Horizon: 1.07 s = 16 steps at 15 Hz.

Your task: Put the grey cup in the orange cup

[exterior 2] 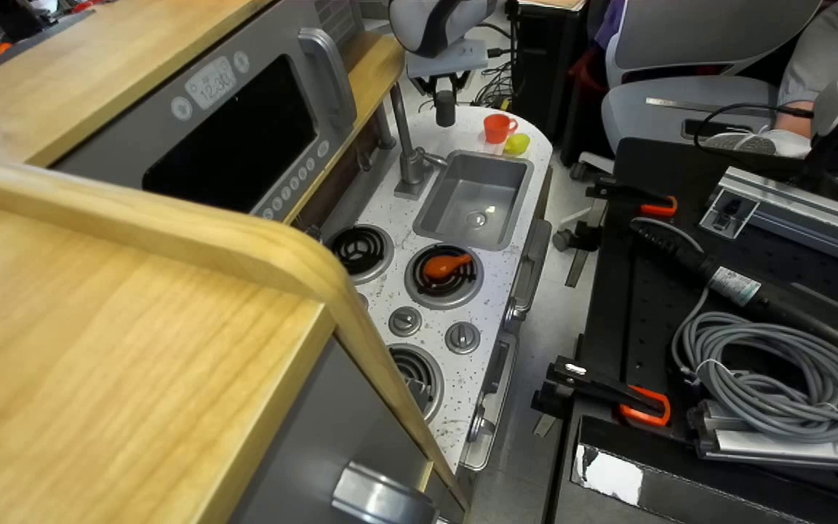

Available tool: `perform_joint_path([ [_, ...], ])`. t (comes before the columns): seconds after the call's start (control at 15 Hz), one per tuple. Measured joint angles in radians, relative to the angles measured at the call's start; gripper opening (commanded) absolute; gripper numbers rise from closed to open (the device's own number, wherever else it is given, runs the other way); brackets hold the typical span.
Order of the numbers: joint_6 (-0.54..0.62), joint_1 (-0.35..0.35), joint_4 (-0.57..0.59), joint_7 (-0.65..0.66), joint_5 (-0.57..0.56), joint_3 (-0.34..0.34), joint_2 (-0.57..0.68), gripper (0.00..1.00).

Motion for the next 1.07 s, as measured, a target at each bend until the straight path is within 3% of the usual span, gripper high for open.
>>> perform_joint_path([
  [0.67, 0.121, 0.01, -0.396, -0.087, -0.001, 0.051, -0.269, 0.13],
  [1.07, 0.179, 0.066, -0.625, -0.089, -0.003, -0.047, -0.396, 0.13],
])
